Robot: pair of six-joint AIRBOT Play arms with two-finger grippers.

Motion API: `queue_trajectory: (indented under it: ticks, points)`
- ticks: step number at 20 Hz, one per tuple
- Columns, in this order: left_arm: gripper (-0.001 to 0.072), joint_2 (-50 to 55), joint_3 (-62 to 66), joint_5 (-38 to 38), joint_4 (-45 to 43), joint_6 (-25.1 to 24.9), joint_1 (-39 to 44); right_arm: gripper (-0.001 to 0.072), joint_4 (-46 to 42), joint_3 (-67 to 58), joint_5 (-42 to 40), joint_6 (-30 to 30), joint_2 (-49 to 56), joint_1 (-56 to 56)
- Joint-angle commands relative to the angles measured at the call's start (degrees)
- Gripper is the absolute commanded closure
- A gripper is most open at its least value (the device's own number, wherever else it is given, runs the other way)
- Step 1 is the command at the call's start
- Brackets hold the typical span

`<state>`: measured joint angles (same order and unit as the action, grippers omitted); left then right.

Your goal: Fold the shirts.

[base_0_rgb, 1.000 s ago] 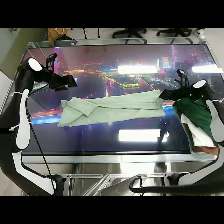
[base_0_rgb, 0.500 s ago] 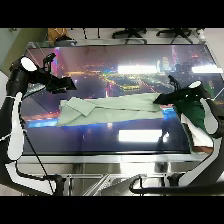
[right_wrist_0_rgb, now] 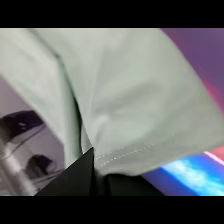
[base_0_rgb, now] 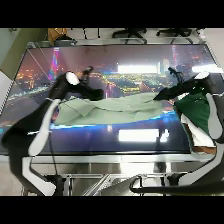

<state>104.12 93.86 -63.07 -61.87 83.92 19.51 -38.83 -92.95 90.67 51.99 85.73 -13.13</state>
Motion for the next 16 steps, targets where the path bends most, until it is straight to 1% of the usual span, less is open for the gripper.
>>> queue_trajectory:
  ticks: [1, 2, 4, 6, 9, 11, 12, 14, 15, 16]
  points:
    - [0.0692, 10.10, 7.26, 4.11, 1.53, -0.39, 9.18, 0.0689, 5.95, -3.02, 5.66, 3.72, -8.26, 0.00]
    - [0.0693, 13.18, 10.84, 3.02, 1.53, -0.24, 10.78, 0.0689, 6.67, -4.02, 6.23, 4.24, -10.69, 0.02]
    - [0.0693, 17.88, 17.27, 1.18, 1.51, 1.60, 12.87, 0.0689, 7.39, -5.66, 6.43, 5.11, -14.29, 0.00]
    - [0.0693, 21.81, 23.91, -0.72, 1.88, 3.19, 14.29, 0.0689, 7.41, -5.92, 6.58, 5.92, -16.26, 0.02]
    - [0.0693, 22.18, 25.40, -0.72, 4.07, 3.82, 15.21, 0.0689, 7.37, -5.92, 7.08, 6.58, -16.35, 0.02]
    - [0.0694, 18.18, 22.36, -1.79, 7.48, 2.80, 13.86, 0.0689, 7.37, -5.90, 6.69, 6.58, -16.26, 0.02]
    - [0.0695, 15.32, 21.22, -3.58, 9.03, 1.81, 12.48, 0.0689, 7.37, -5.90, 6.16, 6.60, -16.17, 0.02]
    - [0.0696, 7.67, 20.48, -11.17, 11.45, -2.27, 8.07, 0.0689, 7.45, -5.90, 4.33, 8.11, -15.89, 0.66]
    - [0.0696, 3.58, 20.50, -14.27, 11.43, -3.45, 5.38, 0.0689, 7.85, -5.88, 3.06, 8.26, -15.78, 1.77]
    - [0.0696, -1.20, 20.50, -16.13, 11.50, -3.58, 2.08, 0.0689, 8.24, -5.88, 1.31, 9.18, -15.69, 3.41]
